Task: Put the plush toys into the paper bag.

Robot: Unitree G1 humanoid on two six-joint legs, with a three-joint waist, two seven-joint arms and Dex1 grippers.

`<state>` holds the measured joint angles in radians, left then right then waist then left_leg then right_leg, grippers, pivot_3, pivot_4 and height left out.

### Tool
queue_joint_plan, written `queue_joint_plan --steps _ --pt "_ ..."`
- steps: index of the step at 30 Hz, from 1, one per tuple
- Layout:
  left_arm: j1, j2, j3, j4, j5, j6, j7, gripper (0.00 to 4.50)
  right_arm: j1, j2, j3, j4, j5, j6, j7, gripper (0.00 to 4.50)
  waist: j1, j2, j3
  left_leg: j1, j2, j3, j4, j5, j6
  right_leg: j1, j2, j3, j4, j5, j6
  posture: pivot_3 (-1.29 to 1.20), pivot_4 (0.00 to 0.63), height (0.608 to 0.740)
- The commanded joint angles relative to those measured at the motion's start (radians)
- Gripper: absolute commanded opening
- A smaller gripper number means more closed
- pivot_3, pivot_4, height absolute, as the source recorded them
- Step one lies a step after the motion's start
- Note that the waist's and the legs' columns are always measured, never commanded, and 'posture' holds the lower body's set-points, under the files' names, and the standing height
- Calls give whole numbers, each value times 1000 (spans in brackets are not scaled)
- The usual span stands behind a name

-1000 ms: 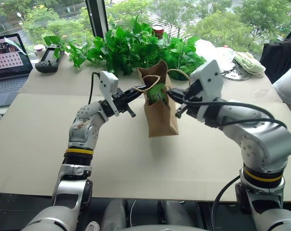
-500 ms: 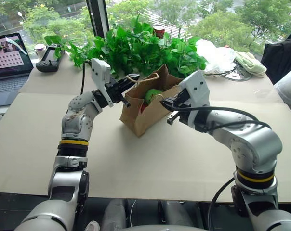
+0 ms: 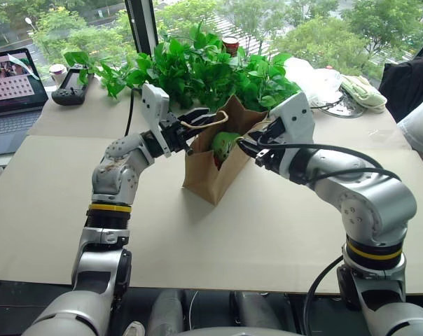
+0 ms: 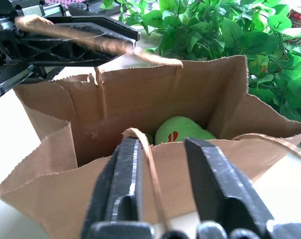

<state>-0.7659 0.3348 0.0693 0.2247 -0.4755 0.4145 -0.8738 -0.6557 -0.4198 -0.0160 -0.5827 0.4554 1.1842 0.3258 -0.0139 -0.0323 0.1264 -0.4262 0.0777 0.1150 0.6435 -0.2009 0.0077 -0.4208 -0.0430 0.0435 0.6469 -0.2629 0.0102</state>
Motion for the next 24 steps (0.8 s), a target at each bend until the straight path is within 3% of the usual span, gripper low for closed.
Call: queue_joint_plan --steps 1,3,4,9,13,20,24 --pt "-2 28 24 -73 -36 34 -6 3626 -27 19 -66 -52 48 -41 17 3917 0 0 0 0 0 0 0 0 0 0 0 0 0 0 0 0 150 740" --pt "5 41 32 -95 -48 57 -3 4334 -36 24 -95 -58 74 -40 27 4500 0 0 0 0 0 0 0 0 0 0 0 0 0 0 0 0 150 740" --pt "8 46 34 -104 -53 66 -2 4493 -39 25 -106 -60 85 -40 29 4500 0 0 0 0 0 0 0 0 0 0 0 0 0 0 0 0 150 740" --pt "67 98 74 -222 -145 187 -2 4493 -49 -14 -222 -78 229 -22 110 4500 0 0 0 0 0 0 0 0 0 0 0 0 0 0 0 0 150 740" --pt "140 137 163 -292 -244 294 42 4493 -2 -112 -291 -86 327 -24 204 4500 0 0 0 0 1 -1 -1 0 0 0 0 0 0 0 0 0 150 740" --pt "287 191 189 -313 -230 295 62 4493 102 -234 -302 -112 471 -45 321 4500 -2 0 0 3 1 -2 -1 0 0 2 0 1 -1 0 0 0 150 740" --pt "338 187 151 -322 -201 257 54 4500 133 -257 -226 -118 453 -76 324 3569 0 0 0 3 1 -2 -1 0 0 2 0 1 -1 0 0 0 150 740"
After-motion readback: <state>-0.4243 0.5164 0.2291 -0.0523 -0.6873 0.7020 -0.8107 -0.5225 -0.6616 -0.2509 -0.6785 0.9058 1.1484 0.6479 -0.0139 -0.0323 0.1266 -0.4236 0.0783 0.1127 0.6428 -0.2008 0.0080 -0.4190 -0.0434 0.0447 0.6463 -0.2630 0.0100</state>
